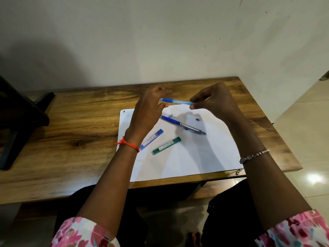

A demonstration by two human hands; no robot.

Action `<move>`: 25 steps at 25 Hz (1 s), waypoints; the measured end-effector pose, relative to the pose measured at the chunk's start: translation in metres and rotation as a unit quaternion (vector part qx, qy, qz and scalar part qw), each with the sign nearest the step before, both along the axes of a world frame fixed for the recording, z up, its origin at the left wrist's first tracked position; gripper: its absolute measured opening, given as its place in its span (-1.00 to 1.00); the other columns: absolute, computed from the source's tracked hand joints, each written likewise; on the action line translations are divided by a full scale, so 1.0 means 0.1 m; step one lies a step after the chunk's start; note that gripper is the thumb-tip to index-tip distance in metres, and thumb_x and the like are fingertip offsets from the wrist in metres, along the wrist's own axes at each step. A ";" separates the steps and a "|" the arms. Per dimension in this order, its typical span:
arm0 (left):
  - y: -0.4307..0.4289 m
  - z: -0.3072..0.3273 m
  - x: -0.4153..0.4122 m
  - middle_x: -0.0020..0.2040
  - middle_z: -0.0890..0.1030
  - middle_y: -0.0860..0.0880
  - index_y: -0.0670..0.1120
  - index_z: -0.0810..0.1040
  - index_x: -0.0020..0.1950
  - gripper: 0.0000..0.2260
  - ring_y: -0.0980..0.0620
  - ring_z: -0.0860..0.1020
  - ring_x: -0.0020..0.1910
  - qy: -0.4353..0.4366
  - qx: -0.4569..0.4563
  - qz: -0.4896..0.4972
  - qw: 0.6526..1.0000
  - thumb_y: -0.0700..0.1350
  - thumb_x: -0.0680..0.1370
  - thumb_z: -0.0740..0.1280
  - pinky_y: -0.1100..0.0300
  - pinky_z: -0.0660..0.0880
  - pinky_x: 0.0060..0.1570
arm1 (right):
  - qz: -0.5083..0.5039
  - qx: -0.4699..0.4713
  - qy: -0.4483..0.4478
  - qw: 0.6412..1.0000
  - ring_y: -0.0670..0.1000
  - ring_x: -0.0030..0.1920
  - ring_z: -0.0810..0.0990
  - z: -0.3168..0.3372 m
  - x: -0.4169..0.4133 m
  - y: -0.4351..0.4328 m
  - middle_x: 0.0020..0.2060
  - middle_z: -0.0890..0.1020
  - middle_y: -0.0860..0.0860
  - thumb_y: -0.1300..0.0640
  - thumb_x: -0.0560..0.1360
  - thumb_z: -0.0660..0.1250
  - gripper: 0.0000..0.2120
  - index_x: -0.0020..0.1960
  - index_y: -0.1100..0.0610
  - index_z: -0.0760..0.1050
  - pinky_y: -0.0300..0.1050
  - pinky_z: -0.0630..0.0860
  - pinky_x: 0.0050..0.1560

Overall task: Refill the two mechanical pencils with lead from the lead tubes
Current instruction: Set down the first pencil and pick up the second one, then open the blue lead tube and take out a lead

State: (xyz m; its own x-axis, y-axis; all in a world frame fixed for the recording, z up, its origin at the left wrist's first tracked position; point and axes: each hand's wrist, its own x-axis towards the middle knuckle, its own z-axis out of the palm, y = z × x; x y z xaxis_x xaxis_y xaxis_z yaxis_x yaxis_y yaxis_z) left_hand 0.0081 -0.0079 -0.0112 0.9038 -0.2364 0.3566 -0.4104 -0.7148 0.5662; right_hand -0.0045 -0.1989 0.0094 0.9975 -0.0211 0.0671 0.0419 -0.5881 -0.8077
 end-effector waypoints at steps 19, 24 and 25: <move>0.01 0.08 -0.06 -0.01 0.66 -0.16 -0.19 0.62 0.06 -0.83 0.04 0.56 -0.10 0.031 -0.025 0.034 0.999 -0.21 0.49 0.35 0.21 0.48 -0.05 | -0.043 -0.073 0.145 0.986 -0.10 -0.47 0.44 -0.12 0.02 -0.20 -0.43 0.56 0.05 0.32 0.22 0.55 -0.71 -0.07 0.29 0.66 -0.44 0.27 -0.54; 0.16 0.11 -0.06 -0.27 0.68 -0.12 -0.18 0.67 -0.23 -0.81 -0.02 0.63 -0.29 0.199 0.050 0.054 0.977 -0.05 0.38 0.47 0.13 0.55 -0.25 | -0.068 0.011 0.087 0.994 -0.07 -0.24 0.52 -0.12 0.03 -0.20 -0.15 0.69 0.19 0.23 0.28 0.52 -0.78 -0.09 0.25 0.68 -0.21 0.38 -0.29; 0.18 0.13 -0.07 -0.31 0.67 -0.11 -0.18 0.66 -0.26 -0.77 -0.01 0.63 -0.31 0.243 0.080 0.047 0.965 0.00 0.33 0.50 0.14 0.52 -0.27 | -0.075 0.020 0.080 0.994 -0.08 -0.25 0.51 -0.12 0.03 -0.20 -0.15 0.69 0.18 0.22 0.29 0.52 -0.79 -0.08 0.25 0.67 -0.20 0.39 -0.30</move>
State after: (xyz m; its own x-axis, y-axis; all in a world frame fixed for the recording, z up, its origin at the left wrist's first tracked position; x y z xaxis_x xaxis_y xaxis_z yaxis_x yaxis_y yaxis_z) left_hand 0.0013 0.0102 0.0014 0.9752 -0.1623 -0.1503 -0.0529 -0.8307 0.5542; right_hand -0.0015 -0.2184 -0.0027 0.9809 -0.1689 -0.0970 -0.1749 -0.5451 -0.8199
